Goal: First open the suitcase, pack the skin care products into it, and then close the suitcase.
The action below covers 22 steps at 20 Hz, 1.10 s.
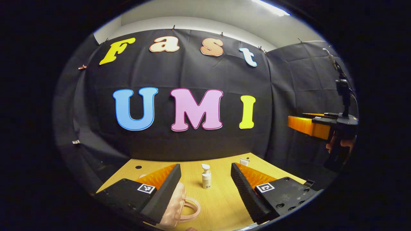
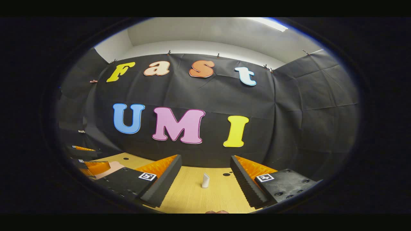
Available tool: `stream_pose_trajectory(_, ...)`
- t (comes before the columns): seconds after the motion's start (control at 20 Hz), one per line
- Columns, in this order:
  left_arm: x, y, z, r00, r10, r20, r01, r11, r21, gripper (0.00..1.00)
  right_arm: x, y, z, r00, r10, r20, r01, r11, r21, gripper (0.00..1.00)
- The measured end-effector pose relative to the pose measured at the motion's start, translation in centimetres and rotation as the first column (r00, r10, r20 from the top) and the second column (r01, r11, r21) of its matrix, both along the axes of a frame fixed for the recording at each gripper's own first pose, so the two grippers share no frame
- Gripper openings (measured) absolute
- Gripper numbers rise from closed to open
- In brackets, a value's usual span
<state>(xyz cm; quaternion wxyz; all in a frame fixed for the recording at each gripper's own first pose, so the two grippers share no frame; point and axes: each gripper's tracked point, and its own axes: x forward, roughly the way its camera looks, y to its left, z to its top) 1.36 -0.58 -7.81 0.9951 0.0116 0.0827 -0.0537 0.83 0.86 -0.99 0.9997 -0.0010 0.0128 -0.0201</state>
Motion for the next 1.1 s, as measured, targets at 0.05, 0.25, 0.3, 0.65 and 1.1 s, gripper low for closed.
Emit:
stream_pose_trajectory(0.05, 0.1, -0.2, -1.0, 1.0, -0.003, -0.019, 0.003, 1.0, 0.005, 0.98, 0.0, 0.1, 0.0, 1.0, 0.001, 0.0, -0.001, 1.0, -0.001, 0.95)
stream_pose_trajectory(0.25, 0.7, -0.8, -4.2, 0.994, -0.016, -0.107, 0.016, 1.0, -0.004, 0.98, 0.3, -0.2, -0.2, 1.0, 0.013, 0.008, -0.013, 1.0, -0.009, 0.96)
stream_pose_trajectory(0.3, 1.0, -1.0, -5.1, 0.991, -0.015, -0.133, 0.013, 1.0, -0.011, 0.98, 0.6, -0.3, -0.5, 1.0, 0.017, 0.006, -0.017, 1.0, -0.008, 0.94)
stream_pose_trajectory(0.65, 4.0, -1.1, -14.1, 0.914, 0.035, -0.403, -0.037, 0.999, 0.002, 0.98, 3.1, -2.3, -4.6, 0.998, 0.045, -0.052, -0.041, 0.997, 0.067, 0.96)
stream_pose_trajectory(1.1, 5.7, 0.6, -25.4, 0.734, 0.175, -0.656, -0.134, 0.985, 0.113, 0.98, 7.2, -6.3, -10.5, 0.99, 0.057, -0.126, -0.04, 0.99, 0.132, 0.96)
